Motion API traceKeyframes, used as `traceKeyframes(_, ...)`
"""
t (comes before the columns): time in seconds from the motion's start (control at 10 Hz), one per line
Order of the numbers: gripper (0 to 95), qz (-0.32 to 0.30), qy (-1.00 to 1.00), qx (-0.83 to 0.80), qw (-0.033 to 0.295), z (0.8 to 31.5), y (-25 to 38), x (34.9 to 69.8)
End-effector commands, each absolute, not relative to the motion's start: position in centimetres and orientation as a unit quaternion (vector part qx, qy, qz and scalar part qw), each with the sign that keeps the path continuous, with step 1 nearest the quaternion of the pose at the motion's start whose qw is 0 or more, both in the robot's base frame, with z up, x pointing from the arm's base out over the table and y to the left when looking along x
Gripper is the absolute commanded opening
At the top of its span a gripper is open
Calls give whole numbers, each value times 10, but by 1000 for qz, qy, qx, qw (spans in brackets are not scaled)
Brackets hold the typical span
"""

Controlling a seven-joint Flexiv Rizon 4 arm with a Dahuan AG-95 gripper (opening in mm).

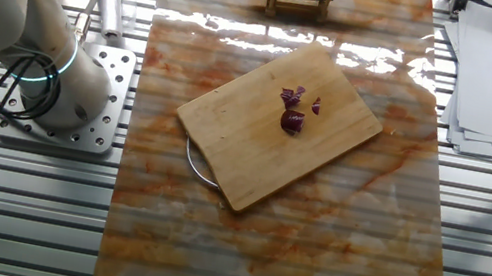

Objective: Chop the onions

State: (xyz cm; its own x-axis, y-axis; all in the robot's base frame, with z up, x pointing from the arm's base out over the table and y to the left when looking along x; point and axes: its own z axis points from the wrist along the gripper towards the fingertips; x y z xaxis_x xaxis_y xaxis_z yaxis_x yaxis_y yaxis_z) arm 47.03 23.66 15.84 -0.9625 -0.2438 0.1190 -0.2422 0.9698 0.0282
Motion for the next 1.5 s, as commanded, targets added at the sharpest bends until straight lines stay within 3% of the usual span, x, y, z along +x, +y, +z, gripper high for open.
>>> traceKeyframes(0.1,0,-17,-990,123,66,159,236,470)
traceKeyframes(0.7,0,-39,-990,115,68,159,238,469)
traceKeyframes(1.1,0,-12,-996,57,72,161,293,461)
traceKeyframes(1.5,0,-7,-998,14,53,155,290,466)
